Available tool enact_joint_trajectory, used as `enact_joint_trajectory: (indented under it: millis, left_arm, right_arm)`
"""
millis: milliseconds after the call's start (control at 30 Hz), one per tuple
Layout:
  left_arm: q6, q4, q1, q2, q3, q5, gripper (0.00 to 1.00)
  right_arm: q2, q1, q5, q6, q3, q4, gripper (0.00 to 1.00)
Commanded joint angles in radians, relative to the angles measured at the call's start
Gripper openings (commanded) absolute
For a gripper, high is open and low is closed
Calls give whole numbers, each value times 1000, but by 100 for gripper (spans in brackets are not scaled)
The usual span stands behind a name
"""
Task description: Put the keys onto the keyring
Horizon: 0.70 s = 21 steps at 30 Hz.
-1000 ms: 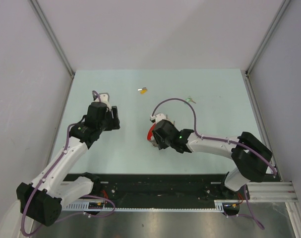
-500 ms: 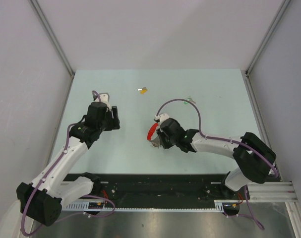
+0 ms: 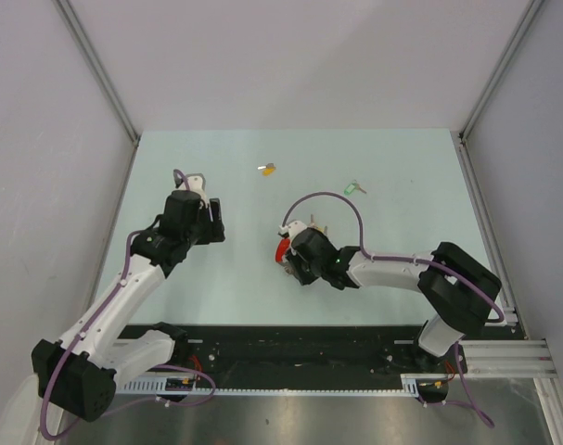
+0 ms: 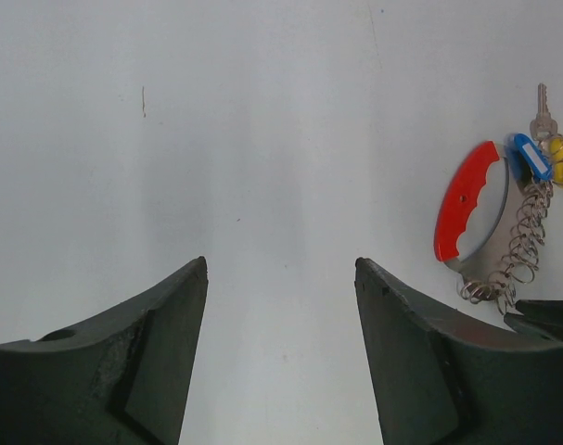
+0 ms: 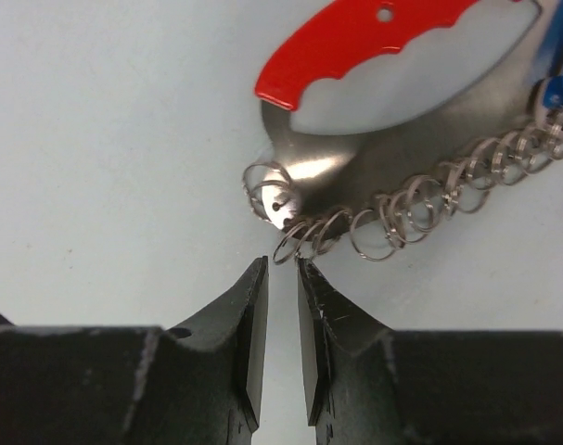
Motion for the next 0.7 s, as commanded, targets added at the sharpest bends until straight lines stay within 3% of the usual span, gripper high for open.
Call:
enact_joint_trajectory:
  millis: [0, 133, 233, 400, 667]
  left_arm:
    - [26, 15, 9, 3, -1, -4, 70]
    - [26, 15, 9, 1, -1, -2, 70]
    - [26, 15, 9, 3, -3, -2, 70]
    - [27, 16, 9, 1, -1, 2, 70]
    - [27, 15, 9, -3, -3, 2, 70]
  right_arm:
    - [-16, 16, -72, -33, 2, 52, 24]
    - [-42, 18, -134, -46, 2, 58, 24]
    - [-69, 18, -94, -40, 0, 50, 24]
    - [-94, 15, 119, 6, 0, 23, 24]
    - [-53, -16, 154, 77, 0, 50, 22]
